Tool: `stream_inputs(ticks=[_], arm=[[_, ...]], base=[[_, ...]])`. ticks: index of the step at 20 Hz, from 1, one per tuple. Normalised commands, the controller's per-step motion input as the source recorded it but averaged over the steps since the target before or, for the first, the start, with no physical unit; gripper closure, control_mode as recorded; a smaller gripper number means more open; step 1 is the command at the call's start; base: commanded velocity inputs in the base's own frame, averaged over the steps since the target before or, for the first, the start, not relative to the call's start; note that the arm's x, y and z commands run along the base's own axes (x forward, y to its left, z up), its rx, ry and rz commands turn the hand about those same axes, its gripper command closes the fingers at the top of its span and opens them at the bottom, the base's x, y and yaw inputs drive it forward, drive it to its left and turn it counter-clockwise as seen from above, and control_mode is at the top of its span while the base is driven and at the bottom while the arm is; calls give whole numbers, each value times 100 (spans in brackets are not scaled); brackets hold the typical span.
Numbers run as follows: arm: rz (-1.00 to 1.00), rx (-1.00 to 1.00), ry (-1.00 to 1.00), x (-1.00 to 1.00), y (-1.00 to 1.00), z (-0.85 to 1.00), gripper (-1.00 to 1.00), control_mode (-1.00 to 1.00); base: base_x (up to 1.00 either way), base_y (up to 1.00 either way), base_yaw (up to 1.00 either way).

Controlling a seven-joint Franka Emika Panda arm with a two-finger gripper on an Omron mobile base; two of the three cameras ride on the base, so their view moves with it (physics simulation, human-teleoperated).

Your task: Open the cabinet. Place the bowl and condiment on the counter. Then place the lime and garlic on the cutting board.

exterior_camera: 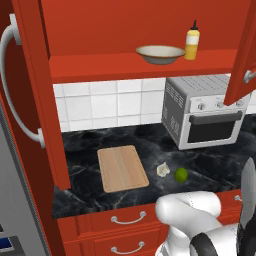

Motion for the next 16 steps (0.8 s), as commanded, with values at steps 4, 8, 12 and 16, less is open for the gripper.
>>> stream_inputs(ticks=[4,8,12,16], arm=[[-2,-19,-8,1,36,0,-100,-100],[-3,-18,-5,13,31,-2,-100,-100],[-6,-17,-2,24,18,-2,-100,-100],[-10,-10,0,36,0,0,-100,-100]], base=[[0,0,0],[0,0,0],[0,0,0],[0,0,0]])
